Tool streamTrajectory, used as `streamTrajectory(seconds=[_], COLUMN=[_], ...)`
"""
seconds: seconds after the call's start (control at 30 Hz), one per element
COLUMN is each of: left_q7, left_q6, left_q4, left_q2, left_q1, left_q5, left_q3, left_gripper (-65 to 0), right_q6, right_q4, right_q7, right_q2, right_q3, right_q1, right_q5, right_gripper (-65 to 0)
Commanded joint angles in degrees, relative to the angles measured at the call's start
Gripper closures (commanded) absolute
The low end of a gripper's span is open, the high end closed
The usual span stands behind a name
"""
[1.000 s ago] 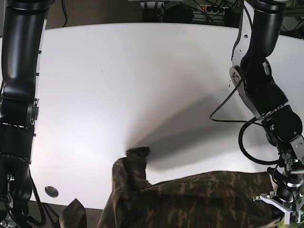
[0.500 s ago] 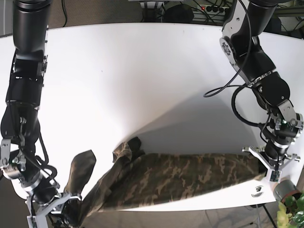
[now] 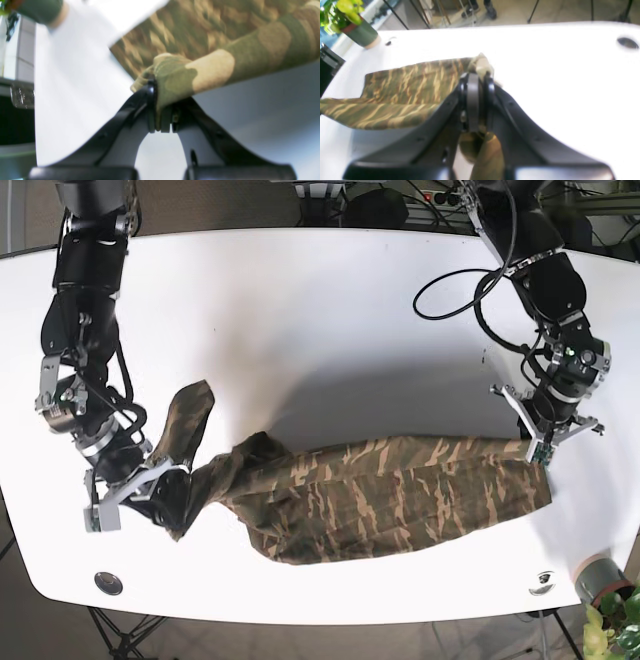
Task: Fold the T-shirt properly
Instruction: 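Pull the camouflage shirt apart with both grippers to spread it flat, then lay the shirt down and release it with both grippers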
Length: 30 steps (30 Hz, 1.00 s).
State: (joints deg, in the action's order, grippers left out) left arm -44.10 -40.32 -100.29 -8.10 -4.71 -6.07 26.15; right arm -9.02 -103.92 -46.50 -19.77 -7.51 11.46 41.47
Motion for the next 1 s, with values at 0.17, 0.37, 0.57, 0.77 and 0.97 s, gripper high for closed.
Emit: streamTrajectory(seconds=[0.17,0.37,0.57,0.77,0.97], left_q7=[1.50,1.50,1.50,1.50,1.59], left_q6=[0.32,0.32,0.32,0.32,0.32], left_q4=[-1.56,-1.38,-0.50,-0.15,-0.06], left_q2=[-0.83,-1.00,-2.23,-2.23,-2.41], left_q1=[4.23,8.45,11.26,13.19,13.46], left_q5=[0.57,0.39,0.48,0.57,0.57], left_q3=[6.33,12.40,16.44,18.73,19.52], left_gripper=[0.0,0.0,0.0,0.0,0.0], right_q6=[-0.52,-0.52,-0.52,-0.52,-0.52], right_q4=[-6.54,-9.36,-10.32,-10.41,-10.41], right_q7=[1.45,1.45,1.45,1.45,1.45], right_q2=[4.34,6.36,8.12,7.77,7.86], right_q3=[-1.33,-1.15,-1.06,2.98,7.38], right_q1=[-9.49,-17.49,-22.67,-26.98,-29.88], right_q5=[0.86,0.86,0.86,0.86,2.97], right_gripper=[-2.2,-2.2,-2.2,-2.4,-3.0])
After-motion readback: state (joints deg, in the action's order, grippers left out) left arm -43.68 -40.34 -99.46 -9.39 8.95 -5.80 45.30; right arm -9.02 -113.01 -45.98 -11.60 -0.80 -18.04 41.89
